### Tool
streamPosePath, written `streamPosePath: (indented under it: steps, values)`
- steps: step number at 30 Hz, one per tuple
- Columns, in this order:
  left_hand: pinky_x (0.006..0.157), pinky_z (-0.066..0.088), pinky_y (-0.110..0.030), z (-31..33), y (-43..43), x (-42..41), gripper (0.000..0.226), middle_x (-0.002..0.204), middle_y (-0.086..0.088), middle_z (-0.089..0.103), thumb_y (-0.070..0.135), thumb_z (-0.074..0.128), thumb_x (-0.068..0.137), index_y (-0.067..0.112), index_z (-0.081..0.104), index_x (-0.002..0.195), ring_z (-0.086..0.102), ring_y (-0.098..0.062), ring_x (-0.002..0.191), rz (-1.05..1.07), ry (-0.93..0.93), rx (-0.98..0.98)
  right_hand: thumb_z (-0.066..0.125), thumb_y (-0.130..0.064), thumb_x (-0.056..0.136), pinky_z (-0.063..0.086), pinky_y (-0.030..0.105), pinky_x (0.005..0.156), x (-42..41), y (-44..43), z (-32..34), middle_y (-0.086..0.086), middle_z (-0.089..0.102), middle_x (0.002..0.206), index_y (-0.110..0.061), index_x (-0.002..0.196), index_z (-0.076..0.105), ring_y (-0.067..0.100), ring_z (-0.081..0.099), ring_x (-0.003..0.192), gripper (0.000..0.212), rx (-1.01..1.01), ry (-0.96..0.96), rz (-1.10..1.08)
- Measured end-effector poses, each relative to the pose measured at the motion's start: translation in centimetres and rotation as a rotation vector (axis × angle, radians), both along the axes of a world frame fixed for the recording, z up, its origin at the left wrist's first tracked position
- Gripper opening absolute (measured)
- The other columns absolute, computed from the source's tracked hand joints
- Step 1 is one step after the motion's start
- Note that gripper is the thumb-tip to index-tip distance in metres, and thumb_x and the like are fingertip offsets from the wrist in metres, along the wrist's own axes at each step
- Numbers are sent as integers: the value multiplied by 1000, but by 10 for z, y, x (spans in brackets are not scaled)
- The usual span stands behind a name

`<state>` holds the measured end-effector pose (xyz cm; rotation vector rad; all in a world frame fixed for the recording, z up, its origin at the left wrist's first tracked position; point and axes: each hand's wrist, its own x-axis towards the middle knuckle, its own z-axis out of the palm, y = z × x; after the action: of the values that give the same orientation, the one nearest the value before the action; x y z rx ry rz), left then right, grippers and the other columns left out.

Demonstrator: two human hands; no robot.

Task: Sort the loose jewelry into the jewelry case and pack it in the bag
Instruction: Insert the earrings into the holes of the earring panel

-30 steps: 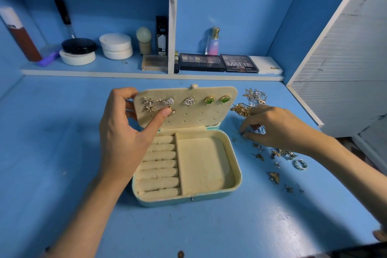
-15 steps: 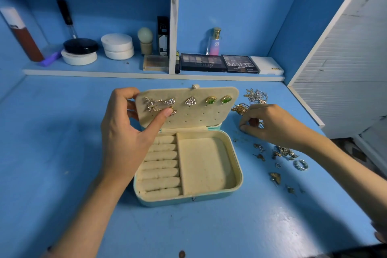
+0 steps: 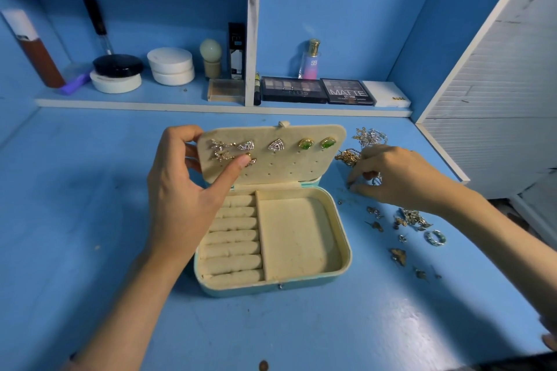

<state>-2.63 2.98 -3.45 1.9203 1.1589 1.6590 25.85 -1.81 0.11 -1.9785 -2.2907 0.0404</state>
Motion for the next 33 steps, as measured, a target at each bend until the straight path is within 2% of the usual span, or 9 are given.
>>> streamPosePath:
  steps: [6, 9, 13, 17, 20, 23, 25, 28, 33]
  values:
    - [69, 42, -8, 0, 0, 0, 47, 92, -1, 57, 47, 72, 72, 26, 42, 101, 56, -12, 79, 9, 6, 8, 63, -31, 85, 45, 31, 66, -5, 2, -2, -8, 57, 87, -28, 88, 71, 10, 48, 85, 9, 5, -50, -13]
    - [70, 45, -15, 0, 0, 0, 47, 93, -2, 58, 48, 72, 72, 26, 42, 101, 57, -16, 80, 7, -1, 3, 63, -27, 85, 43, 30, 63, -6, 1, -4, -8, 57, 84, -25, 85, 70, 9, 46, 83, 7, 27, -59, 2]
    - [70, 43, -9, 0, 0, 0, 47, 94, -2, 58, 48, 72, 72, 26, 42, 102, 56, -12, 81, 9, 8, 1, 61, -27, 84, 41, 28, 58, -7, -1, -4, -13, 50, 75, -25, 81, 65, 10, 44, 76, 5, 27, -61, 28]
    - [70, 41, -7, 1, 0, 1, 49, 93, -1, 57, 41, 78, 71, 27, 42, 101, 55, -10, 79, 23, 10, 6, 65, -20, 83, 45, 31, 60, -5, 4, -9, -15, 52, 73, -23, 78, 66, 13, 49, 71, 6, 40, 98, -11]
    - [70, 42, -8, 0, -1, 0, 48, 93, -1, 57, 39, 78, 72, 26, 42, 101, 55, -11, 80, 20, 14, 5, 71, -17, 80, 47, 37, 64, -5, 10, -19, -4, 59, 74, -18, 79, 71, 17, 50, 66, 2, 83, 275, -72]
    - [70, 44, -13, 1, 0, 0, 48, 92, -2, 58, 47, 74, 72, 27, 42, 102, 57, -14, 80, 16, 5, -2, 73, -18, 80, 43, 31, 64, -7, 11, -26, -4, 61, 74, -18, 78, 73, 9, 50, 64, 1, 111, 355, -107]
    - [70, 45, -16, 0, 0, 0, 48, 93, -4, 59, 48, 73, 72, 26, 42, 102, 58, -17, 80, 17, 4, -2, 73, -20, 79, 41, 31, 62, -8, 9, -28, -8, 56, 70, -20, 79, 75, 11, 48, 65, 1, 147, 332, -126]
    - [70, 44, -13, 0, 0, 0, 47, 93, -2, 59, 48, 73, 72, 27, 42, 101, 58, -16, 80, 15, 2, -1, 74, -23, 79, 35, 29, 58, -9, 7, -29, -12, 46, 63, -23, 78, 76, 15, 44, 68, 1, 192, 268, -146]
    - [71, 46, -18, 0, 0, 0, 47, 93, -6, 60, 48, 72, 72, 27, 42, 101, 59, -19, 81, 12, 1, -4, 77, -21, 76, 34, 26, 53, -11, 4, -29, -10, 44, 62, -23, 76, 76, 17, 44, 70, 2, 257, 161, -111]
